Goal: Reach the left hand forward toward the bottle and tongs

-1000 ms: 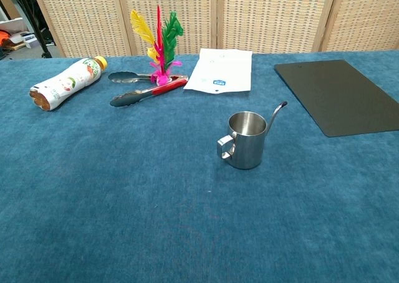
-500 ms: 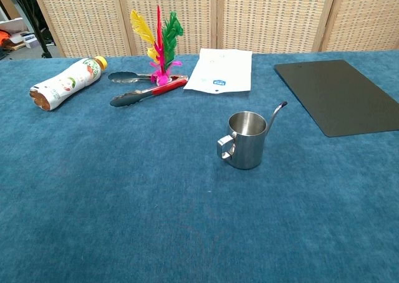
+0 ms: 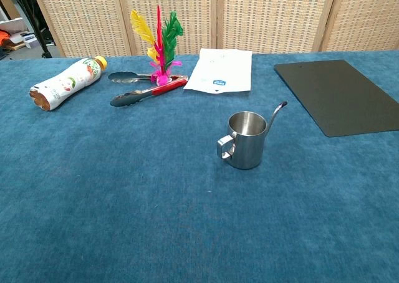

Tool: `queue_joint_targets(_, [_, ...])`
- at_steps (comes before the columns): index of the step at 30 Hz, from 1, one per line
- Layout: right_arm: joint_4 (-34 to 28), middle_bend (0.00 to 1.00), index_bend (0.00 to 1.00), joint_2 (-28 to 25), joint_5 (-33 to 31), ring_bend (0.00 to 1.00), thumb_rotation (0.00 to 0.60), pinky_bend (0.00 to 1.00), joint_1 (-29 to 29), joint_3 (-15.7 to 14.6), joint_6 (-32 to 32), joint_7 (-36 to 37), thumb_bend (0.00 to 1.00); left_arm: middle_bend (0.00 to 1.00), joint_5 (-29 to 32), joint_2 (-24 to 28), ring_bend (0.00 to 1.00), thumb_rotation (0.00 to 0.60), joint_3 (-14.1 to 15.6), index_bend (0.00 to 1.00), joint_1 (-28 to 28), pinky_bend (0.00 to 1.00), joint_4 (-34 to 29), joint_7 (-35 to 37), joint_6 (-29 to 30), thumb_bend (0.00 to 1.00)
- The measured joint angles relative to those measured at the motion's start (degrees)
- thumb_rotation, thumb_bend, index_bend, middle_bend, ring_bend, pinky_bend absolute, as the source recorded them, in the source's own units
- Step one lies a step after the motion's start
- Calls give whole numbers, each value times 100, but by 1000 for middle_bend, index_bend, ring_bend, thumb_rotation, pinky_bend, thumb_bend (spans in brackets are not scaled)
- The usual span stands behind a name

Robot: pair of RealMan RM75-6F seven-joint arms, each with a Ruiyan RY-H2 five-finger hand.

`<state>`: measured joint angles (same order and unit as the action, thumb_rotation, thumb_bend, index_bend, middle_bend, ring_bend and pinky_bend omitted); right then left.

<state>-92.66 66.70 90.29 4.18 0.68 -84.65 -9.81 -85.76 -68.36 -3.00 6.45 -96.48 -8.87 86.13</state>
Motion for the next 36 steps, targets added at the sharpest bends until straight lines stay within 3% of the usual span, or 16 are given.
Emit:
queue_joint_targets(4, [6, 0, 0, 2, -1, 0, 600, 0, -1, 2, -2, 13, 105, 314, -141, -127, 378, 600, -127, 0, 25, 298, 156, 71, 211, 288])
queue_joint_targets(11, [15, 0, 0, 1, 14, 0, 600, 0, 1, -1, -3, 39, 105, 607, -13, -27, 659, 600, -431, 0, 390, 432, 92, 73, -170, 369])
queue_joint_targets(17, [18, 0, 0, 4, 3, 0, 600, 0, 14, -1, 31, 49, 105, 692, 481, 229, 739, 600, -772, 0, 957, 485, -200, -160, -1016, 411])
queue_joint_targets(27, [45, 0, 0, -3, -92, 0, 600, 0, 71, 16, 180, 155, 105, 719, 1772, 534, 764, 600, -1292, 0, 1967, 504, -496, -822, -2375, 455])
queue_joint_targets(36, [116, 0, 0, -24, -158, 0, 600, 0, 142, 27, 331, 371, 105, 735, 3289, 562, 781, 600, -1390, 0, 2984, 520, -372, -1945, -3354, 467])
